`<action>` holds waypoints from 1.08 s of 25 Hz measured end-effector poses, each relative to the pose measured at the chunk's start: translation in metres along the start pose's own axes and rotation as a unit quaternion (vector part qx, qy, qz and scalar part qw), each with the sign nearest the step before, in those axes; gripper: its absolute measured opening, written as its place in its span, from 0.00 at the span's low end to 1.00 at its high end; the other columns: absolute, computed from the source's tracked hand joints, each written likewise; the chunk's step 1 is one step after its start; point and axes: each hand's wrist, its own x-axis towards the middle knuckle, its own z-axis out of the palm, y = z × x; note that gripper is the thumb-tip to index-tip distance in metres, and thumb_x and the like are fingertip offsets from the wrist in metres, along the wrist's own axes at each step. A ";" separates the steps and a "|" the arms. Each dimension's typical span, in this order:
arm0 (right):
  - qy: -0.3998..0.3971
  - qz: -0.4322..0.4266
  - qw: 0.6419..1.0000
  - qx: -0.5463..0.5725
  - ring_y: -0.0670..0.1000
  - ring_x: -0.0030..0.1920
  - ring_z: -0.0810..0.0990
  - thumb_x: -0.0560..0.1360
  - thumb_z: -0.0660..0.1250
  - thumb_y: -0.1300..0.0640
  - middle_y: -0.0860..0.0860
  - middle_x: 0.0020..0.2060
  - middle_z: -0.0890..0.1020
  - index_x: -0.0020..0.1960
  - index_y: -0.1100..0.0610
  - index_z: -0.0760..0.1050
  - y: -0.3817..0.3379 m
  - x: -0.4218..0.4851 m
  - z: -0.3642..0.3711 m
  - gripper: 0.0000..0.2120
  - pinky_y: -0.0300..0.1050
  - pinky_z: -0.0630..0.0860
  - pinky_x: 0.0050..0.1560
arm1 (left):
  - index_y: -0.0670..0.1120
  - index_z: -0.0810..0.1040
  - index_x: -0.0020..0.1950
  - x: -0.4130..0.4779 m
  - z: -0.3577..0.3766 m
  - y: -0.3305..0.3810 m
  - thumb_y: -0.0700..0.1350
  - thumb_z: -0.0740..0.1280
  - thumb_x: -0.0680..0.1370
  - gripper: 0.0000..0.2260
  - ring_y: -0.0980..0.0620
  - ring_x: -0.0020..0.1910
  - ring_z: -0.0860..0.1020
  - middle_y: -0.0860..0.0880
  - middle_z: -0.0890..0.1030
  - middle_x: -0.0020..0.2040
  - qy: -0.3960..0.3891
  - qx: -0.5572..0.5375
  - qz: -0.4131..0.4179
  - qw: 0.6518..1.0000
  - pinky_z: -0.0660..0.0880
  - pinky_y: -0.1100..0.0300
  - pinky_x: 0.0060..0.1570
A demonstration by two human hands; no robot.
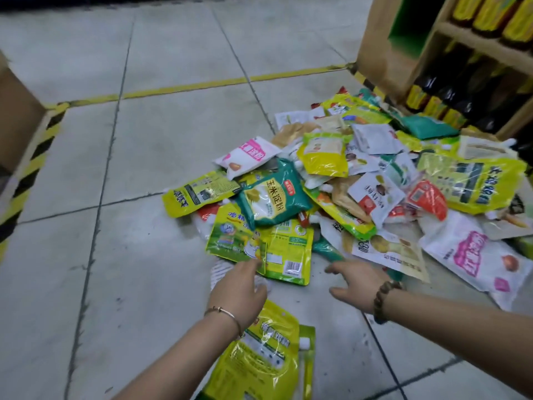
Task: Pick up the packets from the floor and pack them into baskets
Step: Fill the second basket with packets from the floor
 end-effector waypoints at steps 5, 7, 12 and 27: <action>-0.088 0.010 0.989 0.120 0.49 0.61 0.75 0.74 0.66 0.45 0.49 0.62 0.76 0.67 0.50 0.69 -0.005 0.017 0.069 0.24 0.41 0.72 0.59 | 0.53 0.66 0.68 -0.004 0.056 -0.042 0.54 0.65 0.74 0.24 0.51 0.64 0.72 0.51 0.71 0.67 -0.094 -0.002 -0.118 0.989 0.71 0.56 0.60; -0.116 0.027 0.979 0.165 0.49 0.58 0.76 0.73 0.67 0.44 0.50 0.59 0.77 0.65 0.53 0.71 -0.018 0.025 0.091 0.23 0.40 0.72 0.56 | 0.54 0.65 0.69 -0.013 0.070 -0.055 0.58 0.68 0.71 0.28 0.51 0.64 0.71 0.51 0.71 0.67 -0.118 0.010 -0.160 0.980 0.71 0.55 0.60; -0.133 0.006 0.982 0.133 0.53 0.49 0.77 0.70 0.68 0.40 0.52 0.45 0.76 0.47 0.54 0.78 -0.046 0.048 0.122 0.18 0.44 0.71 0.46 | 0.54 0.62 0.71 -0.033 0.090 -0.076 0.61 0.74 0.64 0.39 0.50 0.62 0.74 0.50 0.71 0.66 -0.109 -0.073 -0.250 0.959 0.72 0.53 0.59; 0.037 0.237 0.805 0.543 0.53 0.34 0.79 0.72 0.72 0.56 0.54 0.37 0.81 0.40 0.56 0.75 -0.016 0.039 0.122 0.07 0.42 0.73 0.34 | 0.49 0.80 0.38 -0.052 0.063 -0.099 0.37 0.77 0.66 0.10 0.53 0.35 0.82 0.55 0.83 0.32 -0.030 -0.308 -0.276 0.910 0.77 0.59 0.39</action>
